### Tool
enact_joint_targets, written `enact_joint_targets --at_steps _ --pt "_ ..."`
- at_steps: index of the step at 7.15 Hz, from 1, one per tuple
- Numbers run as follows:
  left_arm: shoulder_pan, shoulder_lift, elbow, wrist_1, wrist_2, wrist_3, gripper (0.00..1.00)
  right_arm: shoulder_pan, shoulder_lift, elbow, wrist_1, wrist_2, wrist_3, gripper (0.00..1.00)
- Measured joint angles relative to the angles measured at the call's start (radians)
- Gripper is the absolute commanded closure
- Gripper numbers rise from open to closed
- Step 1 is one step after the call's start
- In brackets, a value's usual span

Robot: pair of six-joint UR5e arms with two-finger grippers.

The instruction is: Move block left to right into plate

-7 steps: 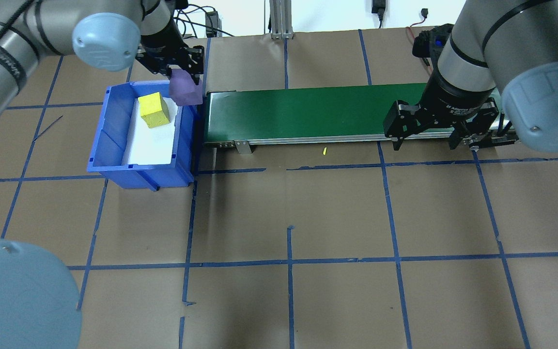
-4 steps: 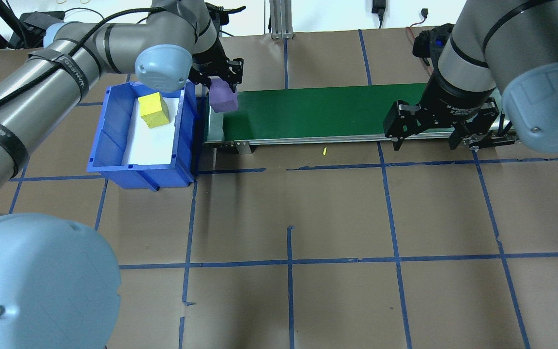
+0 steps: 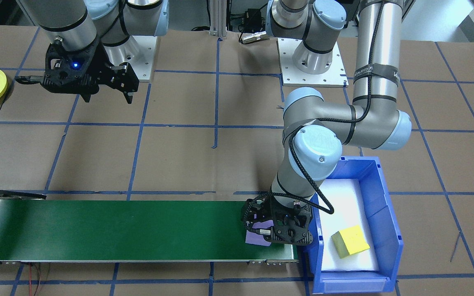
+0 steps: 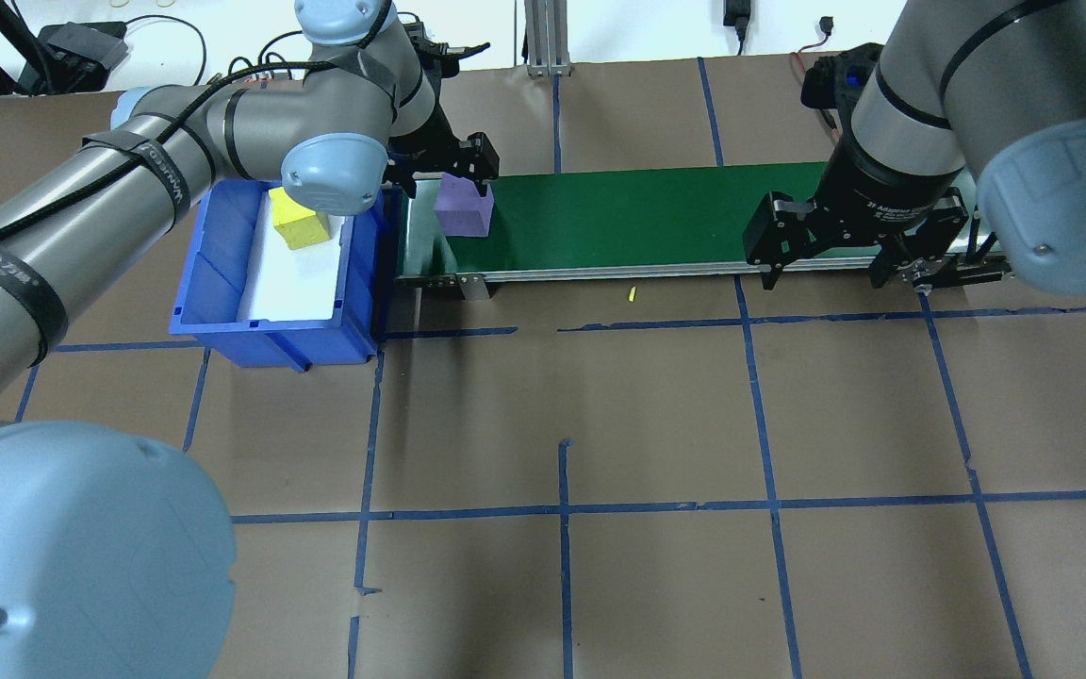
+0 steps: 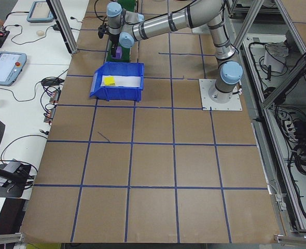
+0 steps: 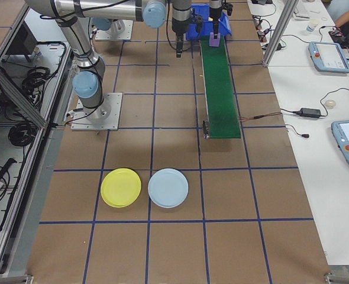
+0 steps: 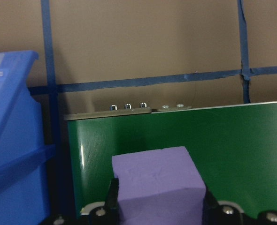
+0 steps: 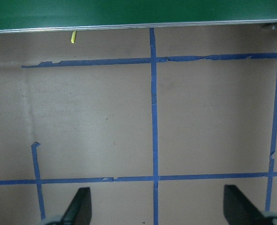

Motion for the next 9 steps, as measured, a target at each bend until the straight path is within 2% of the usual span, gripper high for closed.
enact_joint_targets --at_steps 1,2,3,4,6,7,9 --pt "0.004 0.039 0.014 -0.065 0.018 0.0 0.0 0.0 0.031 -0.004 -0.044 0.038 -0.001 0.0" --pt "0.023 0.064 0.04 -0.124 0.063 0.001 0.0 0.0 0.1 -0.017 -0.111 0.078 0.005 0.0" --pt "0.06 0.066 0.059 -0.15 0.106 0.01 0.0 0.001 0.168 -0.032 -0.187 0.118 0.014 0.0" --pt "0.114 0.05 0.064 -0.156 0.124 0.026 0.0 0.002 0.236 -0.053 -0.263 0.155 0.025 0.0" --pt "0.212 -0.005 0.051 -0.147 0.117 0.034 0.0 0.005 0.396 -0.15 -0.37 0.23 0.091 0.0" --pt "0.231 -0.02 0.026 -0.115 0.109 0.03 0.0 0.006 0.457 -0.195 -0.392 0.249 0.112 0.0" --pt "0.242 -0.052 -0.008 -0.036 0.105 0.027 0.0 0.006 0.521 -0.227 -0.411 0.309 0.151 0.0"
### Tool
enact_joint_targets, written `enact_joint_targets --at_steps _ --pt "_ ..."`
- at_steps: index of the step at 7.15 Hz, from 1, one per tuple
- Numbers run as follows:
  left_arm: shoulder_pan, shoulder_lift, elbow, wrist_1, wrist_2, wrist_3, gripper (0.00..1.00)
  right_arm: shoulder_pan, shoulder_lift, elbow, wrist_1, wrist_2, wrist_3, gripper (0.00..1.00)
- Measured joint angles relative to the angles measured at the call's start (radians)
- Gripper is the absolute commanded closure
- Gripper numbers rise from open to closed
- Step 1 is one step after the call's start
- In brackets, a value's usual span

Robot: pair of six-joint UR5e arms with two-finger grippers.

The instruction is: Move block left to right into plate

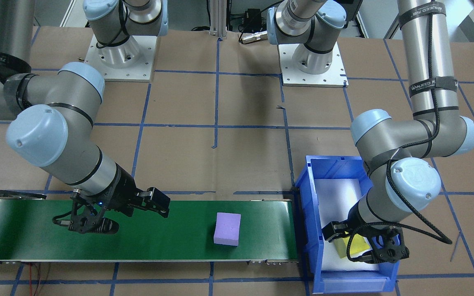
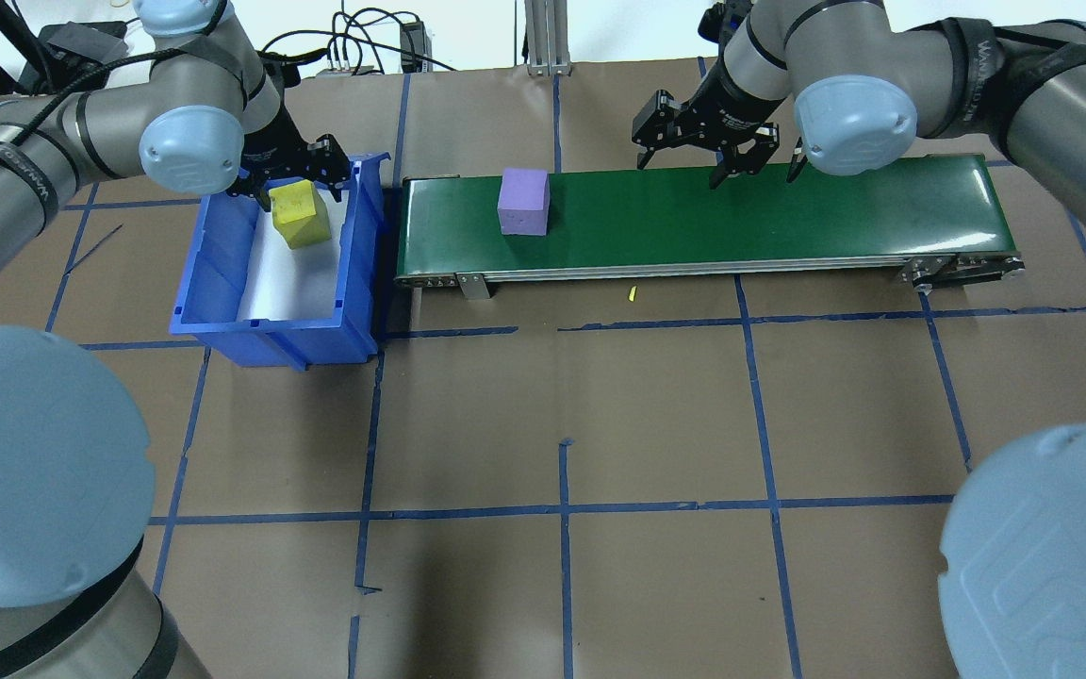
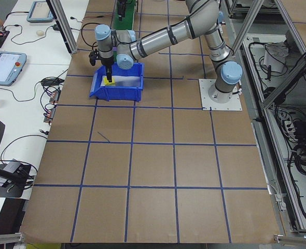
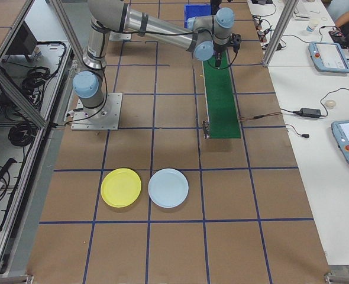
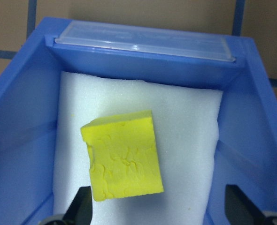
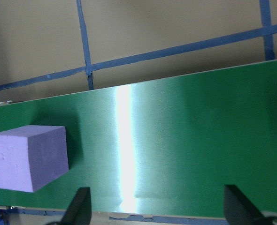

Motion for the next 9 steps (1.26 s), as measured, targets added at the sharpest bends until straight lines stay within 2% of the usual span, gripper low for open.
enact_joint_targets --at_steps 2,3,4,7,8,9 --pt "0.014 -0.018 -0.001 0.019 0.0 0.002 0.0 0.0 0.031 0.004 -0.007 0.026 0.032 0.0" --pt "0.02 -0.022 -0.001 0.021 0.001 0.001 0.1 -0.001 0.036 0.007 -0.008 0.029 0.039 0.0" --pt "0.022 -0.023 -0.003 0.022 -0.001 0.0 0.75 -0.001 0.04 0.008 -0.008 0.037 0.043 0.0" --pt "0.023 -0.013 0.005 0.021 -0.002 -0.001 0.77 -0.001 0.055 0.015 -0.008 0.067 0.053 0.0" --pt "0.022 0.018 0.012 0.005 -0.002 -0.004 0.77 -0.001 0.055 0.016 -0.008 0.069 0.066 0.0" --pt "0.018 0.07 0.014 -0.041 -0.024 -0.007 0.77 -0.001 0.056 0.015 -0.008 0.069 0.074 0.0"
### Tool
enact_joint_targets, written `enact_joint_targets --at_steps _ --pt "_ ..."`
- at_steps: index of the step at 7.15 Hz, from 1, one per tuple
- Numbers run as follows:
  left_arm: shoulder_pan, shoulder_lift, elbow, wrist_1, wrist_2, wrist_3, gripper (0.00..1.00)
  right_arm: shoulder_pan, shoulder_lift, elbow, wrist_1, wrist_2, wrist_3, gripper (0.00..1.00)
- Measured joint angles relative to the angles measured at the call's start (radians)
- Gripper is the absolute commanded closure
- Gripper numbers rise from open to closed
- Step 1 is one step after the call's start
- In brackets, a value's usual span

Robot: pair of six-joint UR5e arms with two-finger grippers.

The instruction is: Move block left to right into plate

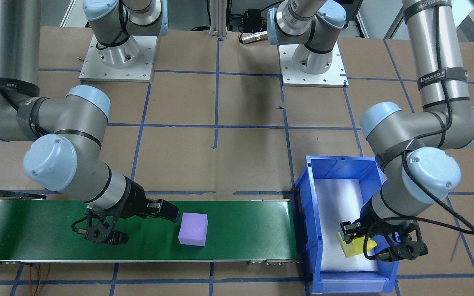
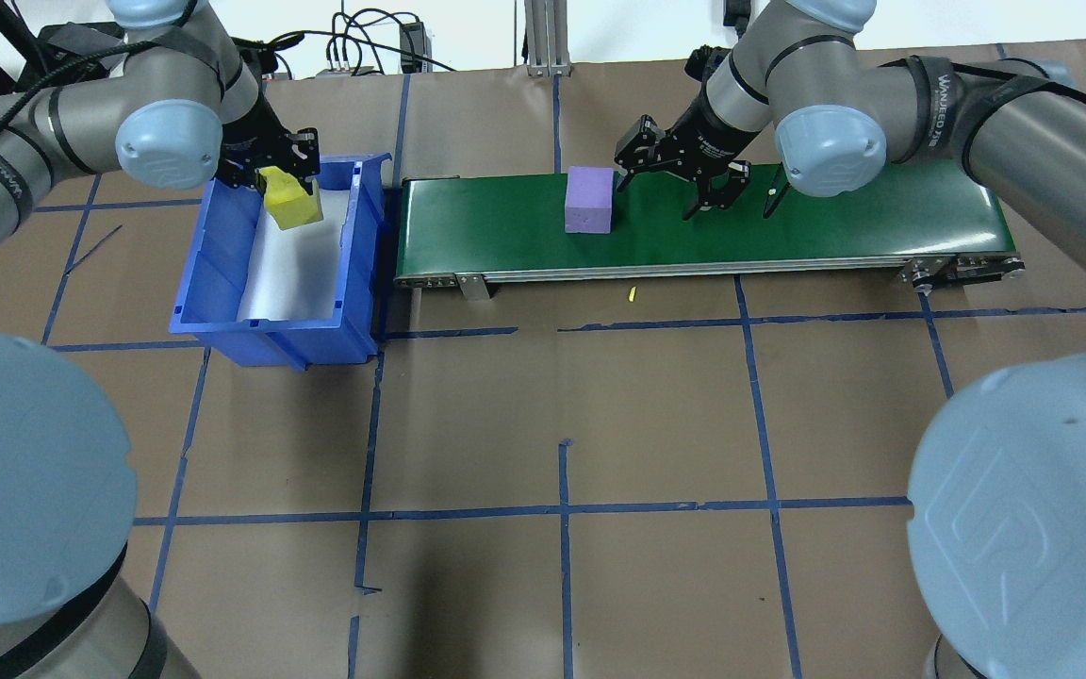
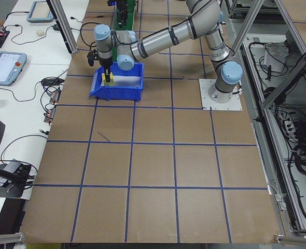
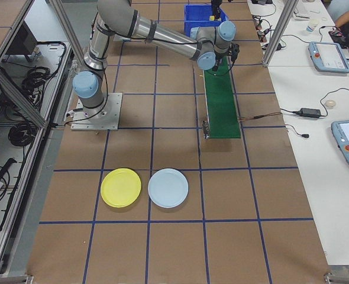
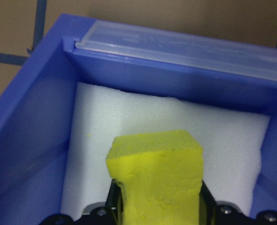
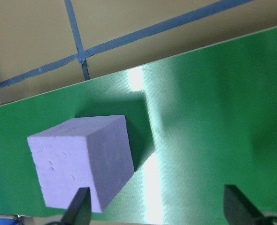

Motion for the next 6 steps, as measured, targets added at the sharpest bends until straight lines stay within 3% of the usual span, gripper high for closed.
enact_joint_targets --at_steps 3,6 --pt "-0.102 0.098 -0.001 -0.089 -0.081 -0.02 0.75 0.0 0.001 -0.001 -0.001 0.0 0.004 0.0" --pt "-0.251 0.059 -0.004 -0.032 -0.048 -0.033 0.71 -0.001 0.005 -0.001 -0.001 0.002 0.003 0.0"
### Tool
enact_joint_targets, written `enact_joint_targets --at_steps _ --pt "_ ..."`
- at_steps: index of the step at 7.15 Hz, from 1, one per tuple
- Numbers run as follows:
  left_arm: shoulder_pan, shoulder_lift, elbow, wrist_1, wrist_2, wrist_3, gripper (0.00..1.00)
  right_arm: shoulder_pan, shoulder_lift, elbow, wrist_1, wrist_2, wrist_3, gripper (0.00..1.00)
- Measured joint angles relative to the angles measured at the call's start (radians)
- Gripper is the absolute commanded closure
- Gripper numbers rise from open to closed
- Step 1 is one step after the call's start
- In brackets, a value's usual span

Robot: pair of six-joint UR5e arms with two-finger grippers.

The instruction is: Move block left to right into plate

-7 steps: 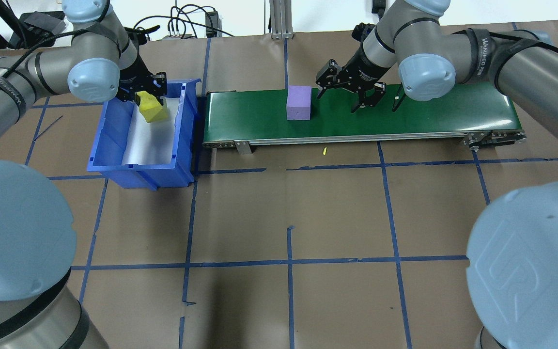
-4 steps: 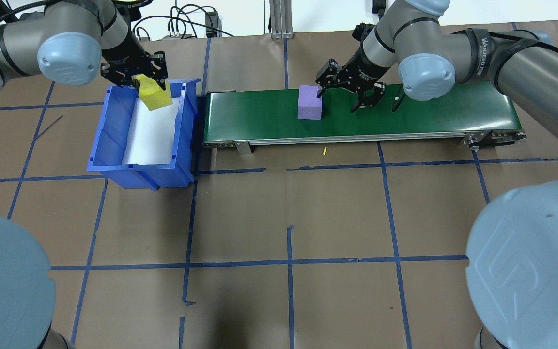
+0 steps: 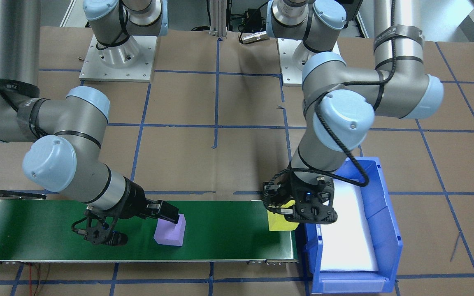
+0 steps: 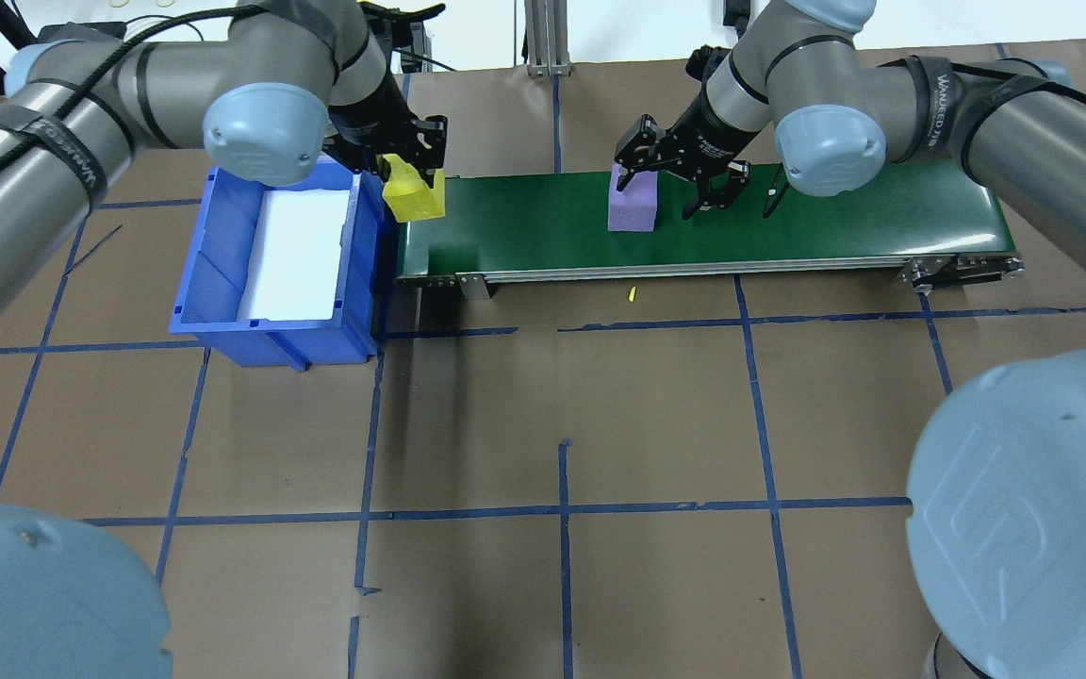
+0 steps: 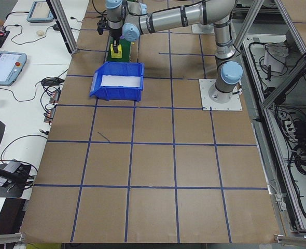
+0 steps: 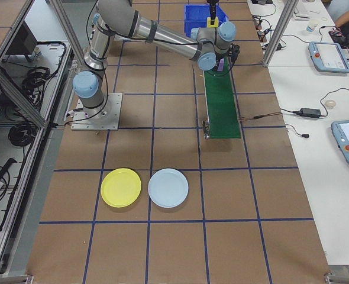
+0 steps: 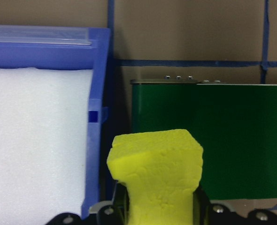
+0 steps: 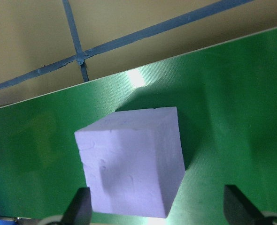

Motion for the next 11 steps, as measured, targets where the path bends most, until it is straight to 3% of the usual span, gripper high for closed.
enact_joint_targets --at_steps 1,2,3,5,6,9,11 --pt "-0.027 -0.033 -0.002 0.031 0.019 -0.012 0.66 0.0 0.0 0.002 0.0 0.0 -0.001 0.0" --pt "-0.038 -0.059 -0.013 0.052 0.023 -0.018 0.08 0.0 0.001 0.005 -0.003 -0.002 -0.003 0.0" --pt "-0.044 -0.073 -0.039 0.082 0.023 -0.019 0.0 0.0 0.003 0.009 -0.009 -0.006 -0.007 0.04" --pt "-0.046 -0.054 -0.073 0.131 0.031 -0.013 0.0 0.0 0.016 0.011 -0.054 -0.043 -0.03 0.45" --pt "-0.043 0.001 -0.07 0.096 0.051 -0.007 0.0 -0.002 0.024 0.01 -0.082 -0.094 -0.083 0.57" --pt "0.048 0.264 -0.075 -0.193 0.114 0.017 0.0 -0.049 0.004 -0.002 -0.12 -0.265 -0.341 0.59" --pt "0.099 0.394 -0.095 -0.311 0.118 0.022 0.0 -0.174 -0.081 0.026 -0.113 -0.37 -0.711 0.58"
